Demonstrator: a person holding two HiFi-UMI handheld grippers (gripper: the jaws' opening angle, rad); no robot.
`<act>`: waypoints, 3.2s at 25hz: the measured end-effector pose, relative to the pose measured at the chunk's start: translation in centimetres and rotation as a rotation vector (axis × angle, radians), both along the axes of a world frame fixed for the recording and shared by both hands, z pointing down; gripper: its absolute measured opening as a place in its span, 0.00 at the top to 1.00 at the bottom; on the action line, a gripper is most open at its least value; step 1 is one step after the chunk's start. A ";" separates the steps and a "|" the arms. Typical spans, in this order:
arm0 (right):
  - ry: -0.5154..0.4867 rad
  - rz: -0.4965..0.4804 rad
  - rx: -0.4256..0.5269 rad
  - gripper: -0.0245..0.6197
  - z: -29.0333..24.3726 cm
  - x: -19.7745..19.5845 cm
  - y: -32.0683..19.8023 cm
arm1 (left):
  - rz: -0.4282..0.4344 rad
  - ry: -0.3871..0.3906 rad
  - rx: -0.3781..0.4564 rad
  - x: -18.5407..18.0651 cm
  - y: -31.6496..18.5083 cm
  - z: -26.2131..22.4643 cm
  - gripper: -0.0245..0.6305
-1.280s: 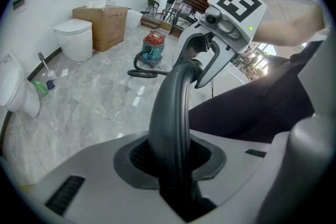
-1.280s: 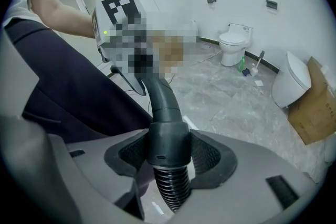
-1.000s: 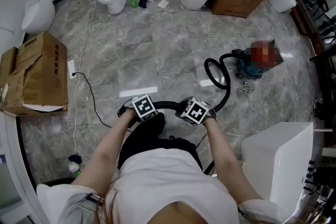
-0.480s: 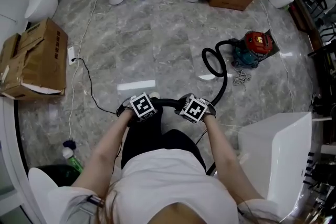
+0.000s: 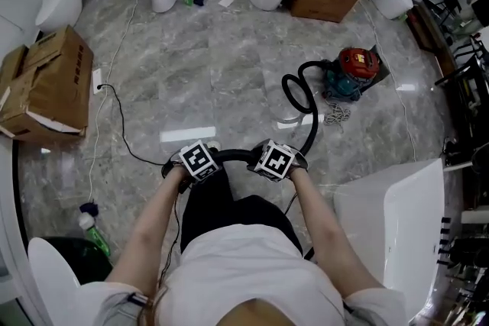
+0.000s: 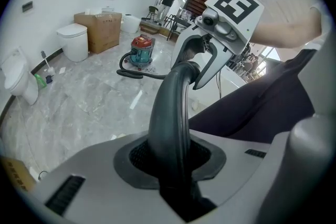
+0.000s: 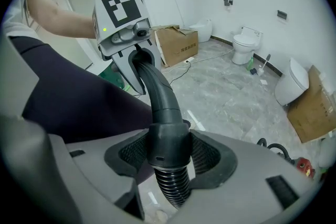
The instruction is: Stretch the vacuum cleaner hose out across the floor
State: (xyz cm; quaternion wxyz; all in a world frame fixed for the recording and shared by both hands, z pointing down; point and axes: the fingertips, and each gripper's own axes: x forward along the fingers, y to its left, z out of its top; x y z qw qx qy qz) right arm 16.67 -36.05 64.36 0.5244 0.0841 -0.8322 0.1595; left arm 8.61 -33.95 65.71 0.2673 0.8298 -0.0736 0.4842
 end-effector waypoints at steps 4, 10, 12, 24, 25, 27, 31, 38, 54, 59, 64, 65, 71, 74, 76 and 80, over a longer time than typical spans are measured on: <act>-0.017 0.027 0.009 0.58 -1.0 1.0 0.4 | 0.024 -0.024 0.000 0.7 0.2 -1.1 0.79; -0.015 0.077 -0.007 0.58 -1.3 0.9 0.4 | 0.080 -0.037 0.005 0.6 -0.4 -1.6 0.79; -0.014 0.091 -0.016 0.58 -1.4 0.3 0.3 | 0.095 -0.029 -0.002 0.0 -0.7 -1.7 0.79; -0.012 0.134 -0.021 0.58 -0.8 -3.0 -0.9 | 0.147 -0.005 -0.023 -3.3 -2.1 -0.9 0.79; -0.017 0.137 -0.022 0.58 -0.9 -3.2 -0.9 | 0.152 -0.006 -0.022 -3.4 -2.2 -0.9 0.79; -0.027 0.145 -0.019 0.58 -0.8 -3.7 -0.9 | 0.157 -0.003 -0.023 -3.8 -2.2 -0.9 0.79; 0.011 0.158 -0.032 0.58 -0.3 -3.4 0.5 | 0.168 0.013 -0.037 -3.8 -1.0 -0.6 0.79; 0.060 0.165 -0.038 0.58 0.6 -2.7 1.4 | 0.184 0.006 -0.023 -3.6 -0.3 -0.5 0.79; 0.038 0.157 -0.055 0.58 0.9 -4.9 3.7 | 0.200 0.017 -0.033 -5.4 2.0 0.0 0.79; 0.018 0.135 -0.046 0.58 1.0 -4.7 5.8 | 0.192 0.017 -0.036 -4.8 4.5 0.1 0.79; -0.011 0.118 -0.047 0.58 0.7 -4.2 9.3 | 0.190 0.019 -0.032 -3.9 8.1 -0.2 0.79; -0.010 0.116 -0.050 0.59 0.8 -4.0 10.3 | 0.188 0.022 -0.032 -3.8 9.1 -0.1 0.79; 0.013 0.083 -0.030 0.59 1.0 -3.1 16.7 | 0.185 0.033 -0.023 -2.9 15.9 0.1 0.80; 0.028 0.066 -0.033 0.59 1.1 -2.7 20.5 | 0.182 0.035 -0.014 -2.4 19.7 0.0 0.81; 0.035 0.050 -0.033 0.59 1.1 -2.5 22.8 | 0.175 0.042 -0.014 -2.2 22.3 0.0 0.81; 0.017 0.028 -0.032 0.60 1.3 -2.2 27.4 | 0.171 0.044 -0.010 -1.8 27.0 0.3 0.82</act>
